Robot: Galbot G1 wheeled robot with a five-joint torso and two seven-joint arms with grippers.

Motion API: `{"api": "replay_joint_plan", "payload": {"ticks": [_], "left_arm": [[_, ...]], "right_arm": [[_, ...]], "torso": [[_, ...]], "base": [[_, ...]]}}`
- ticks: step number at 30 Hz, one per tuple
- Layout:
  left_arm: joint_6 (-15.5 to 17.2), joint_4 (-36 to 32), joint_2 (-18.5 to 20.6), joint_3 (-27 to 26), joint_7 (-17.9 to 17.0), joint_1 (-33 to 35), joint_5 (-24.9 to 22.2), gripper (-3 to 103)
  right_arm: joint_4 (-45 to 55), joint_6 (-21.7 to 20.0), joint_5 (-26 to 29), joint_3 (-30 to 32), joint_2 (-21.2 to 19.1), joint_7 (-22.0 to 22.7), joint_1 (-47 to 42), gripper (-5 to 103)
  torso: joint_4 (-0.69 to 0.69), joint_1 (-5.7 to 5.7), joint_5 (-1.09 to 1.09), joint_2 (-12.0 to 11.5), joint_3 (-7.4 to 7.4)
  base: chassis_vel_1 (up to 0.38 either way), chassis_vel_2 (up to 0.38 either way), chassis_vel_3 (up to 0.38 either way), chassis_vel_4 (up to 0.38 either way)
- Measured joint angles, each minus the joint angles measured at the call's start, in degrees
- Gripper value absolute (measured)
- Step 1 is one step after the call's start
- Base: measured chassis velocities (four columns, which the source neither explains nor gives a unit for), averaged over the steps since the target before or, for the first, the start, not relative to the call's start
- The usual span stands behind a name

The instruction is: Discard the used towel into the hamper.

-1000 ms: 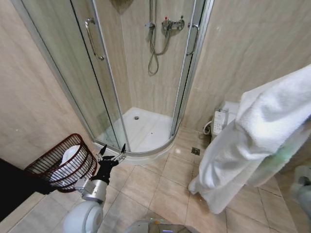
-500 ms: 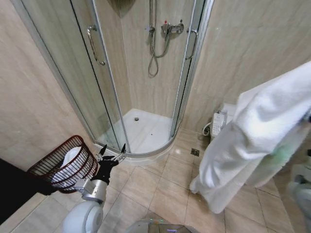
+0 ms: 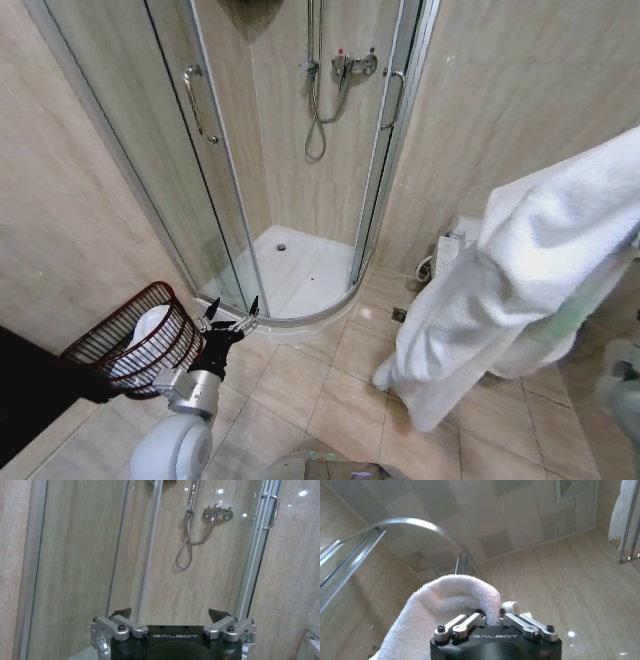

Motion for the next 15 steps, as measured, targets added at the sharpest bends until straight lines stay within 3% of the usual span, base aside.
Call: {"api": "replay_joint_plan", "payload": {"ticks": [15], "left_arm": [[0.0,0.0,0.0,0.0,0.0,0.0,0.0,100]], "right_arm": [[0.0,0.01,0.87,0.23,-0.91,0.56,0.03,7]], "torso": [[0.0,1.58,0.0,3.89,2.31]], "base": [[0.0,0.0,0.0,0.0]]}}
